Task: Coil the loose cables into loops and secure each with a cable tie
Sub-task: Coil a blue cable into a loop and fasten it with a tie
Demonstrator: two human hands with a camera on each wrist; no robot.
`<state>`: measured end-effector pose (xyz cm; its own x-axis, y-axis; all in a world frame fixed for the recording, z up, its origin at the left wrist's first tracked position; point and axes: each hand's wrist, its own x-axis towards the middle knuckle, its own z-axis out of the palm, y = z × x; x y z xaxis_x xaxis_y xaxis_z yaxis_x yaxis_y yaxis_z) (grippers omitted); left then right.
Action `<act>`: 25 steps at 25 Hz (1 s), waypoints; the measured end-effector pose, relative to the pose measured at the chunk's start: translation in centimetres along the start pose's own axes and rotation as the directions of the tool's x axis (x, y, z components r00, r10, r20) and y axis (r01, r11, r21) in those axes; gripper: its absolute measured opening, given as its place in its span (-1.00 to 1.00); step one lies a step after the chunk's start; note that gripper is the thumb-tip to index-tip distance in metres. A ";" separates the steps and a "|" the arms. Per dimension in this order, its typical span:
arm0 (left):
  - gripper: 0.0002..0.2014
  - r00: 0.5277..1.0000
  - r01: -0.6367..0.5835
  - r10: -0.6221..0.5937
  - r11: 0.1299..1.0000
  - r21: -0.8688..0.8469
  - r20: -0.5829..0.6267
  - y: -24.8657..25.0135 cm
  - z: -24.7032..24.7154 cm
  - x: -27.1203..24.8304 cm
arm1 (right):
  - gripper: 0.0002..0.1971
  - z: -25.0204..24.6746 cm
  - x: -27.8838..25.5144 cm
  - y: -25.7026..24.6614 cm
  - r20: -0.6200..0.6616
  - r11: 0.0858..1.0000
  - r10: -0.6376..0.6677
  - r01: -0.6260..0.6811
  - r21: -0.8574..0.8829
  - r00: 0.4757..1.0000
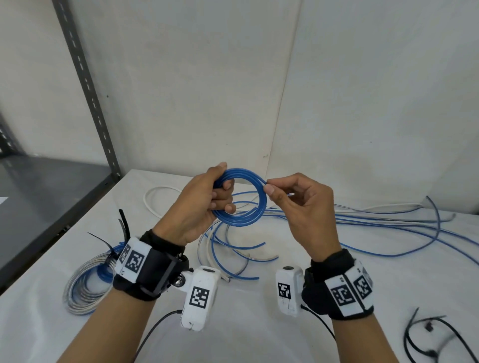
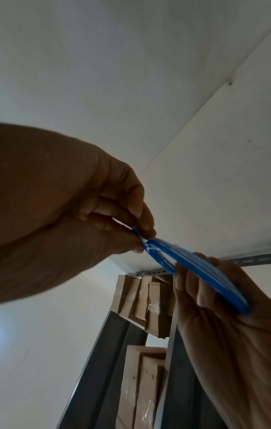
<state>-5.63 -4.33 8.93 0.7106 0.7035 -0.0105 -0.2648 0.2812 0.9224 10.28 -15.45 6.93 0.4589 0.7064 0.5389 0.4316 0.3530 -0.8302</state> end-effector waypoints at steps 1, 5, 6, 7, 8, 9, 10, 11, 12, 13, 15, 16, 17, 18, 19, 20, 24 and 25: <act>-0.54 1.000 -0.003 0.003 1.000 -0.027 0.002 0.0 -0.1 0.1 | -0.93 0.3 -0.1 0.0 -0.007 1.000 0.000 0.000 0.014 1.000; -0.54 1.000 -0.009 0.009 0.990 -0.142 -0.005 -0.1 -0.4 0.4 | -0.84 1.3 -0.5 -0.1 0.013 0.990 0.056 -0.058 0.131 0.998; -0.54 1.000 -0.005 0.004 0.982 -0.188 -0.004 -0.2 -0.4 0.4 | -0.81 1.6 -0.6 -0.2 0.015 0.979 0.074 -0.076 0.189 0.997; -0.54 1.000 -0.001 0.001 0.973 -0.232 -0.001 -0.3 -0.3 0.4 | -0.79 1.9 -0.7 -0.2 0.007 0.963 0.093 -0.092 0.254 0.996; -0.54 1.000 0.000 0.001 0.963 -0.269 0.002 -0.4 -0.2 0.4 | -0.78 2.2 -0.9 -0.4 -0.009 0.942 0.113 -0.104 0.319 0.994; -0.53 1.000 -0.001 0.002 0.955 -0.297 0.003 -0.5 0.0 0.4 | -0.78 2.6 -1.0 -0.6 -0.034 0.924 0.130 -0.109 0.367 0.991; -0.53 1.000 -0.006 0.007 0.949 -0.316 0.000 -0.5 0.1 0.4 | -0.80 3.0 -1.2 -0.8 -0.068 0.918 0.135 -0.099 0.384 0.989; -0.53 1.000 -0.014 0.013 0.946 -0.325 -0.005 -0.5 0.2 0.4 | -0.84 3.4 -1.3 -0.9 -0.108 0.924 0.128 -0.078 0.374 0.986; -0.53 1.000 -0.020 0.018 0.945 -0.327 -0.010 -0.5 0.2 0.4 | -0.89 3.8 -1.5 -1.0 -0.147 0.933 0.115 -0.056 0.357 0.982; -0.53 1.000 -0.024 0.021 0.943 -0.332 -0.013 -0.5 0.2 0.4 | -0.92 4.0 -1.5 -1.1 -0.177 0.938 0.106 -0.039 0.346 0.978; -0.53 0.999 -0.033 0.028 0.933 -0.358 -0.018 -0.5 0.1 0.5 | -0.87 4.4 -1.7 -1.1 -0.180 0.941 0.104 -0.038 0.337 0.978; -0.54 0.999 -0.038 0.032 0.928 -0.372 -0.022 -0.5 0.0 0.6 | -0.82 4.5 -1.8 -1.0 -0.155 0.942 0.113 -0.056 0.332 0.981; -0.54 0.999 -0.040 0.032 0.923 -0.384 -0.026 -0.6 -0.1 0.6 | -0.78 4.6 -1.8 -1.0 -0.128 0.942 0.125 -0.078 0.326 0.984; -0.54 0.999 -0.040 0.032 0.920 -0.391 -0.028 -0.7 -0.1 0.6 | -0.77 4.5 -1.8 -0.9 -0.110 0.943 0.133 -0.091 0.321 0.985; -0.54 0.999 -0.040 0.033 0.921 -0.386 -0.027 -0.7 -0.1 0.6 | -0.78 4.4 -1.7 -1.0 -0.105 0.946 0.132 -0.093 0.312 0.986; -0.55 0.999 -0.037 0.031 0.932 -0.361 -0.021 -0.7 -0.1 0.5 | -0.79 4.0 -1.5 -0.9 -0.101 0.949 0.125 -0.089 0.301 0.987; -0.54 0.997 0.048 -0.048 0.999 0.002 0.060 -0.4 -0.4 0.4 | -0.79 0.8 -0.5 -0.6 0.105 0.956 0.080 -0.106 0.272 0.991; -0.52 0.992 0.073 -0.087 0.987 0.144 0.094 -0.4 -0.4 0.2 | -0.80 0.0 -0.4 -0.5 0.187 0.968 0.069 -0.111 0.226 0.980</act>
<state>-5.62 -4.01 8.36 0.7891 0.6118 -0.0542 -0.1157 0.2348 0.9651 9.90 -15.88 7.13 0.3342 0.8312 0.4443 0.1911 0.4018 -0.8955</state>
